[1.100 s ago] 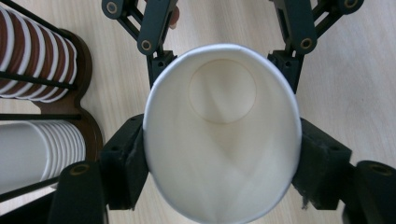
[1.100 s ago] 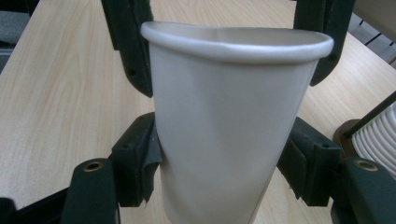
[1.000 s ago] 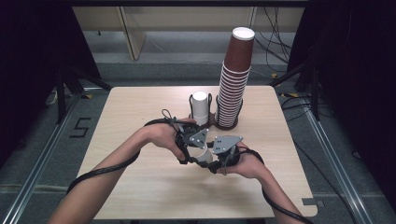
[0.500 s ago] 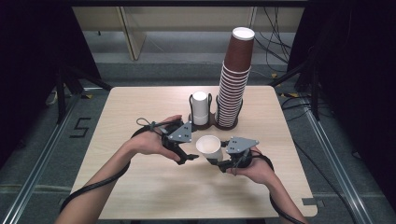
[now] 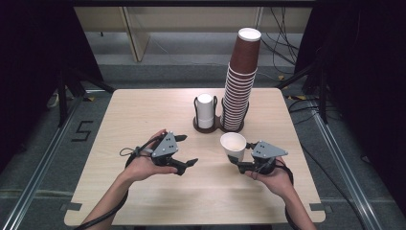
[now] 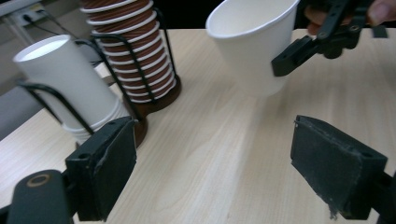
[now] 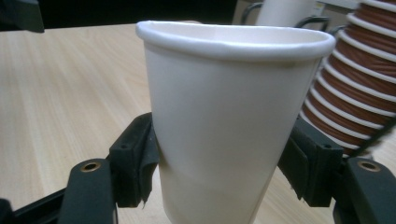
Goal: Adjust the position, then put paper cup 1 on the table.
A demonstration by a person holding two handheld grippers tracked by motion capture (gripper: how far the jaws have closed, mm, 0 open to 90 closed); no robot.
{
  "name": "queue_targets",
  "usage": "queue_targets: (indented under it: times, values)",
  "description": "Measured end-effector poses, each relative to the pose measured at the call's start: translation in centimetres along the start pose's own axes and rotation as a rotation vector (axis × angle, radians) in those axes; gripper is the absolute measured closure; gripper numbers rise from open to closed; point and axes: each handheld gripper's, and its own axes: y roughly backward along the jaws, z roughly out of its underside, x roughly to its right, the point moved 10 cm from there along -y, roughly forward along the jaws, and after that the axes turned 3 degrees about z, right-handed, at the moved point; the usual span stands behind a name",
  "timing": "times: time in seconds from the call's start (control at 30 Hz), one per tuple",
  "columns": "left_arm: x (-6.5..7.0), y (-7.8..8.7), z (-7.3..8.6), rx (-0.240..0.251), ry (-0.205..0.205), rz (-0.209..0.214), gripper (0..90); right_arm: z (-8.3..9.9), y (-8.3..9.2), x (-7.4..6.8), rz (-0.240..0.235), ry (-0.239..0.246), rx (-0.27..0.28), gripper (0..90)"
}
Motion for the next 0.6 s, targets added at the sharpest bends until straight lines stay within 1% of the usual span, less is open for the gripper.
queue_targets:
  times: [0.03, 0.07, 0.1, 0.13, 0.17, 0.2, 0.23, 0.27, 0.3, 0.33, 0.37, 0.4, 0.43, 0.47, 0.53, 0.57, 0.6]
  values:
    - [0.0, 0.0, 0.0, 0.0, 0.0, 0.0, 14.1, -0.1, 0.2, 0.3, 0.01, 0.005, 0.006, 33.9]
    - [-0.4, 0.2, 0.0, 0.016, -0.003, -0.018, 14.1, 0.0, 0.4, 0.3, 0.013, -0.015, -0.003, 33.8]
    - [-0.4, 0.2, 0.0, 0.016, -0.003, -0.018, 14.1, 0.0, 0.4, 0.3, 0.013, -0.015, -0.003, 33.8]
    - [-0.6, 0.2, 0.0, 0.025, -0.002, -0.033, 14.2, 0.0, 0.5, 0.7, 0.032, -0.024, 0.009, 33.8]
    - [-0.7, 0.3, -0.1, 0.036, 0.0, -0.039, 14.2, 0.0, 0.5, 0.7, 0.032, -0.024, 0.009, 33.8]
    - [-0.9, 0.5, 0.0, 0.043, 0.006, -0.06, 14.2, 0.0, 0.8, 1.0, 0.049, -0.039, 0.018, 33.7]
    - [-0.9, 0.5, 0.0, 0.043, 0.006, -0.06, 14.2, 0.0, 0.8, 1.0, 0.049, -0.039, 0.018, 33.7]
    - [-1.0, 0.6, 0.3, 0.048, 0.02, -0.077, 14.2, 0.1, 0.9, 1.3, 0.047, -0.042, 0.028, 33.7]
    - [-1.0, 0.6, 0.3, 0.048, 0.02, -0.077, 14.2, 0.4, 1.3, 1.4, 0.069, -0.069, 0.007, 33.7]
    - [-1.0, 0.5, 0.8, 0.06, 0.038, -0.091, 14.2, 0.6, 1.4, 1.6, 0.06, -0.077, 0.003, 33.7]
    - [-1.0, 0.5, 0.8, 0.06, 0.038, -0.091, 14.2, 0.7, 1.6, 2.0, 0.081, -0.068, 0.014, 33.6]
    - [-1.0, 0.4, 1.4, 0.056, 0.06, -0.101, 14.2, 0.9, 1.7, 2.1, 0.079, -0.081, 0.014, 33.7]
    - [-1.0, 0.4, 1.7, 0.058, 0.061, -0.109, 14.2, 1.0, 1.8, 2.1, 0.078, -0.094, 0.018, 33.6]
    - [-1.0, 0.3, 2.0, 0.059, 0.072, -0.117, 14.2, 1.4, 2.1, 2.5, 0.099, -0.09, 0.005, 33.6]
    - [-0.9, 0.3, 2.5, 0.06, 0.086, -0.123, 14.2, 1.8, 2.4, 2.8, 0.107, -0.092, -0.002, 33.6]
    - [-0.8, 0.3, 2.6, 0.065, 0.097, -0.127, 14.2, 2.0, 2.5, 2.9, 0.107, -0.095, 0.003, 33.6]
    - [-0.9, 0.4, 2.7, 0.071, 0.098, -0.132, 14.2, 2.1, 2.6, 3.3, 0.127, -0.09, 0.01, 33.6]
